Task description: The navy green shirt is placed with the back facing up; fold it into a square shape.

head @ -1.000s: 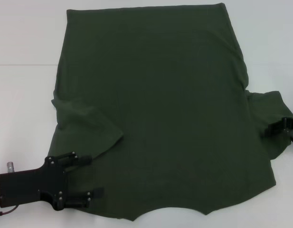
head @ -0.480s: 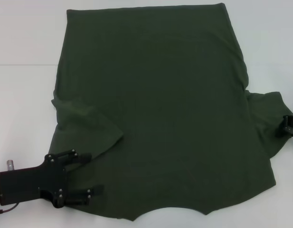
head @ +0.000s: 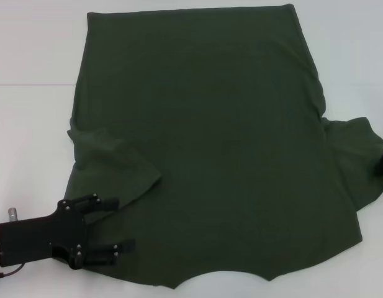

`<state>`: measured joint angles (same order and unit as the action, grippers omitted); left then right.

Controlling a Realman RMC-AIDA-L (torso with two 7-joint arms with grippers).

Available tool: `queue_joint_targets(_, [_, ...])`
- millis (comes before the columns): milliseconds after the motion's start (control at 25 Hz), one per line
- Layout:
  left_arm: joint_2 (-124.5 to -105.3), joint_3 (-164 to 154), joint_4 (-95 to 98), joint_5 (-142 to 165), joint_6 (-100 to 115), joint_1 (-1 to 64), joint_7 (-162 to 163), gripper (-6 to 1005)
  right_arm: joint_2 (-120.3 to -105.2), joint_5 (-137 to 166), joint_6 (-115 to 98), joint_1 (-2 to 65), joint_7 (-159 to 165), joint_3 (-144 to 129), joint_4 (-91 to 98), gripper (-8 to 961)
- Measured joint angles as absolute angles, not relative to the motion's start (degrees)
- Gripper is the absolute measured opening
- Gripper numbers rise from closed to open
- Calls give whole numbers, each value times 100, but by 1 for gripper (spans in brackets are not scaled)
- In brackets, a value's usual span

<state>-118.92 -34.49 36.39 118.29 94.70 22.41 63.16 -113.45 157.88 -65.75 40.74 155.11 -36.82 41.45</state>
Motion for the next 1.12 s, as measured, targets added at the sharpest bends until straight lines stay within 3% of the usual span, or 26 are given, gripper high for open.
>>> queue_joint_targets(680, [-11927,-3331,3674,11821,9464,2240,6328,884,-11290,15315,-7002,3832,15365,-3624,5188,20])
queue_joint_targets(1120, [-11926,-3331,3674,11821,9434,2285,6340,884,-11558,15134,-7099,4318,15243,-4252,5160,20])
